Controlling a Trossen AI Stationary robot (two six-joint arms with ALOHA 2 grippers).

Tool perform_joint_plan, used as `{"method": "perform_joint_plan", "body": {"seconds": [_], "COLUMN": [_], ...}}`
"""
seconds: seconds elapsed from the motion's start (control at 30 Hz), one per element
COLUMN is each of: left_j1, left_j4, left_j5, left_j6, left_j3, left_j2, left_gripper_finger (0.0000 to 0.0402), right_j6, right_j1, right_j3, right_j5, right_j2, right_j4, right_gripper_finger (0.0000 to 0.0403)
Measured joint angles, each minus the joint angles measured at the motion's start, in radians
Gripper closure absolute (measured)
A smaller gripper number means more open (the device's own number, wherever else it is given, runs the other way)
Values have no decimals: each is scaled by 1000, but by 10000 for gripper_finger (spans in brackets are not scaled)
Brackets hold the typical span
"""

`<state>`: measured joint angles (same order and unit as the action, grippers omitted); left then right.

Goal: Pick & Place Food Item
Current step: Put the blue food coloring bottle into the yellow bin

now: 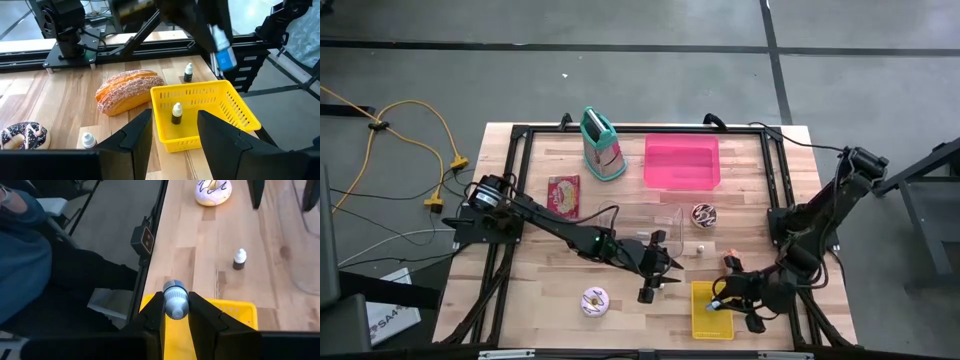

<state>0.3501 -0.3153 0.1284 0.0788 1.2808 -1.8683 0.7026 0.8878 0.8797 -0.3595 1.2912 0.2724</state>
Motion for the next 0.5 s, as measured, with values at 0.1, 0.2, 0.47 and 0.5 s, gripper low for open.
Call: {"method": "perform_joint_plan", "body": {"seconds": [0.1, 0.2, 0.47, 0.5], "left_j1": [0, 0, 0, 0], "left_j4": [0, 0, 0, 0], "left_j5": [0, 0, 0, 0], "left_j6": [0, 0, 0, 0], "left_j3": [0, 0, 0, 0], "left_j2": [0, 0, 0, 0], "left_gripper_finger": [249, 249, 249, 249], "right_j6": [-16, -18, -8, 5], "right_j1": [0, -5, -5, -4], "right_j3": [69, 142, 278, 288], "right_j5": [2, 28, 62, 71], "right_j2": [44, 119, 322, 342], "right_j4": [89, 159, 281, 285], "right_gripper_finger": [350, 350, 350, 350]}}
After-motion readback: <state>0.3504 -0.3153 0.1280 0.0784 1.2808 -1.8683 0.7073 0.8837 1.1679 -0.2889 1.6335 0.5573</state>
